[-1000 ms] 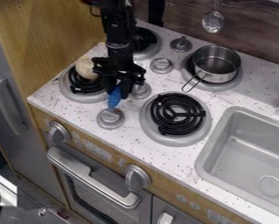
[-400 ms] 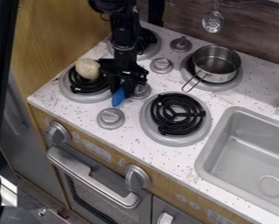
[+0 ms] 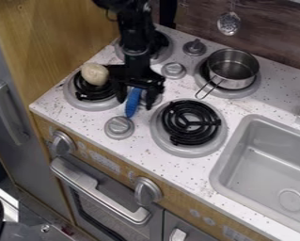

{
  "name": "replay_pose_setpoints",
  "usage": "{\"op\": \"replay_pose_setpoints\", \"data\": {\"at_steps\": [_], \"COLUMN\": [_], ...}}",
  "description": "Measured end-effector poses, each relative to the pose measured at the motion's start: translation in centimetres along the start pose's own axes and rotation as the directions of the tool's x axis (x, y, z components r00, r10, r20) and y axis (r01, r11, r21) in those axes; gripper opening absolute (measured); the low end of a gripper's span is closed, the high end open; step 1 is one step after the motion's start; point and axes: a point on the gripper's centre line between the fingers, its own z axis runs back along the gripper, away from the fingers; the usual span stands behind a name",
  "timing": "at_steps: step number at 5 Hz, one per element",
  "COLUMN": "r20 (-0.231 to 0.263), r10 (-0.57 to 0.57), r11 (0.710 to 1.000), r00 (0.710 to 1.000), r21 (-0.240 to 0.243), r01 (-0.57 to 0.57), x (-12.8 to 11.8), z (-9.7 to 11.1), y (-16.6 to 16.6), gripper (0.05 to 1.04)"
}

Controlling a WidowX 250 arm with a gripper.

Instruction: Moved the blue fork from the front burner on the right side to the middle of the cooker.

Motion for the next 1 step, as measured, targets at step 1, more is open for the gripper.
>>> {"op": "replay_pose_setpoints", "data": {"at_steps": [1], "r20": [0.03], "r10": [-0.031], "r11": [0.999], "r00": [0.999], "r21": [-0.017], "r01": [0.032], "x": [-3.62], "z": [2.82], "y": [-3.08], "gripper": [0.997]}}
